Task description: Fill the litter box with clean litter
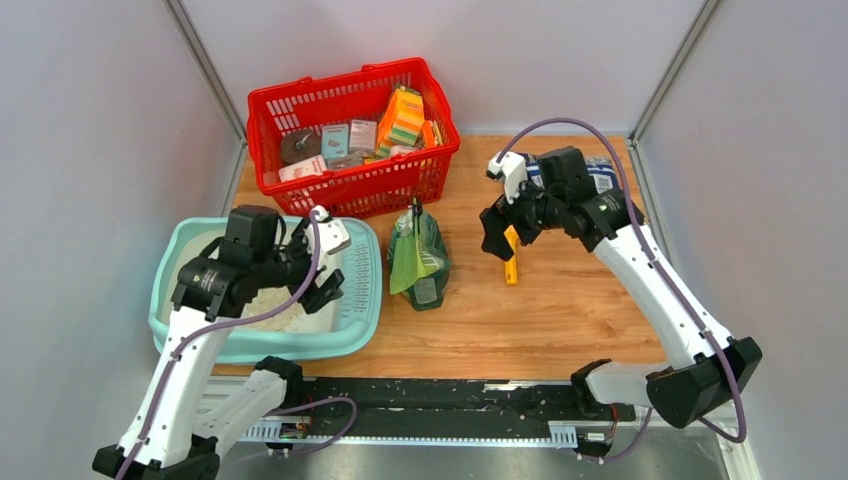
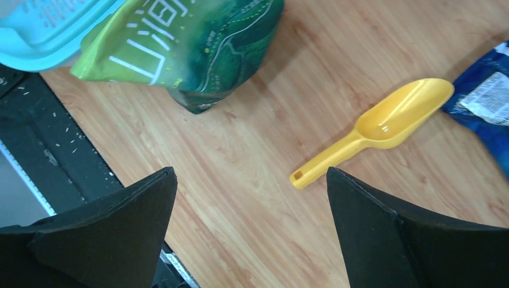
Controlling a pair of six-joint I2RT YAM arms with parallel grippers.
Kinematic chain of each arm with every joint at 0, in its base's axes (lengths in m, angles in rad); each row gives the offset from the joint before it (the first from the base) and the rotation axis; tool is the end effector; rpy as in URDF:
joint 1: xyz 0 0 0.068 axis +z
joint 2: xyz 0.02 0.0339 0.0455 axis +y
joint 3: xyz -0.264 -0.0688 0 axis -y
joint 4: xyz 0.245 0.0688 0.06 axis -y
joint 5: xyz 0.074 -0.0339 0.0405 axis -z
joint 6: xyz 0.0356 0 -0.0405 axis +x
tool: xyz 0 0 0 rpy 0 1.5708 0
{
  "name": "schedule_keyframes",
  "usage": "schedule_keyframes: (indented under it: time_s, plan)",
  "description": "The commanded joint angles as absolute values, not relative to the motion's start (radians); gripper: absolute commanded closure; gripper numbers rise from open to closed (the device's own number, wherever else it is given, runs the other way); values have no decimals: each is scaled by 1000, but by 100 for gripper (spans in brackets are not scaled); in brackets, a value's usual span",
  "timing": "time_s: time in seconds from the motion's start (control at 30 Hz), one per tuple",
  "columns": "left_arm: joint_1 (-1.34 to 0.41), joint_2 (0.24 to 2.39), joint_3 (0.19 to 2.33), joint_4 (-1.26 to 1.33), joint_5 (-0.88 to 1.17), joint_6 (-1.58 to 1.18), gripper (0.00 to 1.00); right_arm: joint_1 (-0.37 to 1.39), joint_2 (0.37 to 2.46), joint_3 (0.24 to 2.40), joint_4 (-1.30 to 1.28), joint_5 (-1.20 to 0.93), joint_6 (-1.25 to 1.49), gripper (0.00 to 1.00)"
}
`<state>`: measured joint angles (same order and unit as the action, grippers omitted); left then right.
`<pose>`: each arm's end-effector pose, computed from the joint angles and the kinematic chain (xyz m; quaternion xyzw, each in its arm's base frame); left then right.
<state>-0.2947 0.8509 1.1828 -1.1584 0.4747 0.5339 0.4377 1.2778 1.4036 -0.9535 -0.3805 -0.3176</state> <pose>0.1193 -0.0532 0.3708 0.4427 0.7944 -0.1753 0.3770 0.2224 0.1187 0.3777 -0.4012 0.8252 0.1973 0.3453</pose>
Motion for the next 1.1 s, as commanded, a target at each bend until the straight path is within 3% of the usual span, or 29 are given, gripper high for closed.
schedule_keyframes:
  time_s: [0.0, 0.2, 0.47, 0.73, 1.07]
  plan:
    - [-298, 833, 1168, -1180, 483, 551, 13, 492, 1258, 1372, -885, -422, -259, 0]
    - [-356, 911, 1196, -993, 549, 264, 18, 516, 1377, 1518, -773, -263, -72, 0]
    - [-512, 1189, 1373, -809, 362, -107, 20, 370, 1433, 1640, -726, -137, 66, 0]
    - [-678, 1420, 1499, -824, 210, -83, 21, 362, 1347, 1595, -666, -43, -40, 0]
    - [-710, 1534, 1494, -877, 144, -107, 36, 314, 1315, 1537, -644, -66, -34, 0]
